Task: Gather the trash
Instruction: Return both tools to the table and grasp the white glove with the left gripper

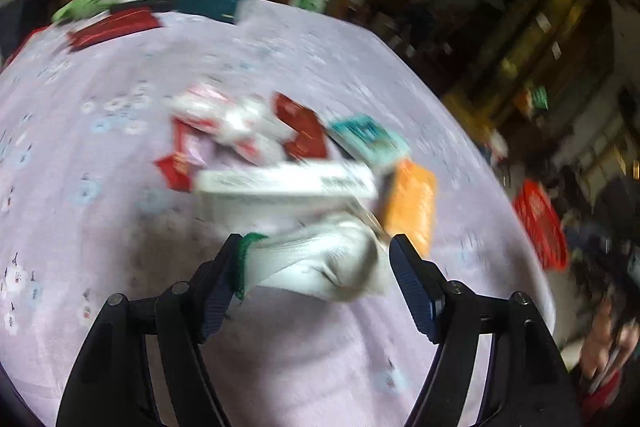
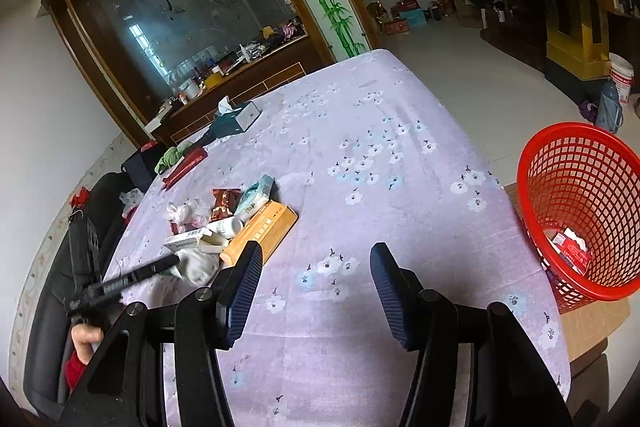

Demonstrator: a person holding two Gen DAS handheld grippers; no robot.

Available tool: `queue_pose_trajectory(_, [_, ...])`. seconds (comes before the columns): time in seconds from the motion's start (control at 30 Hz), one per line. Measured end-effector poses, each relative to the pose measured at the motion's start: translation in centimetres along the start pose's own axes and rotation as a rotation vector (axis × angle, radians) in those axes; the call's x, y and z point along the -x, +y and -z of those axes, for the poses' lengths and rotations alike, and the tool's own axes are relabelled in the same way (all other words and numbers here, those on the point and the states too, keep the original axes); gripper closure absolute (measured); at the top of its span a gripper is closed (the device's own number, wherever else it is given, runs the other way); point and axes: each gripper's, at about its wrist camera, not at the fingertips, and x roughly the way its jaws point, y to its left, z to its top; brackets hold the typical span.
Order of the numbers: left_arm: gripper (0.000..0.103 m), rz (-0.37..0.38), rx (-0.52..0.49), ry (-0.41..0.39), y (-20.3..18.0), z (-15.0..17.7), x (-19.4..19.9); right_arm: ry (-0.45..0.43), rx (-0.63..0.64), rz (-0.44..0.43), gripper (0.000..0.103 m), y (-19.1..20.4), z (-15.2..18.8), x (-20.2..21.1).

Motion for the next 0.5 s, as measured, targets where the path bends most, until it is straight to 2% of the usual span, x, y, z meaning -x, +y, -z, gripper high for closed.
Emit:
queue_pose_trajectory(0.1, [0.030,0.055,-0.124,0.031,-3.1,1.5,0.7,0.006,0.005,-0.004,0.043,0.3,0.0,-0.4])
queue_pose_trajectory(0.17, [0.029,0.026,-0.163,0.022,-3.9,1.9,1.3,0.010,0.009,-0.003,0.043,0.4,0.0,-0.6])
queue_pose_trajectory(0.27, [0.019,-0.011,-0.142,-0.004,-3.7,1.5,1.4,0.015,0.007,-0.006,0.043,0.6,0.0,-1.1])
queue_pose_trajectory(0.3, [0.019,-0.049,-0.131,-0.007,-3.6,1.2,1.1,0.019,0.007,-0.008,0.043,0.7,0.0,-1.3])
queue_pose_trajectory(0.5, [0.017,-0.113,-0.142,0.047,-4.0,0.3,-2.4,0.037,0.022,-0.016,0.042,1.7,0.2,-2.4])
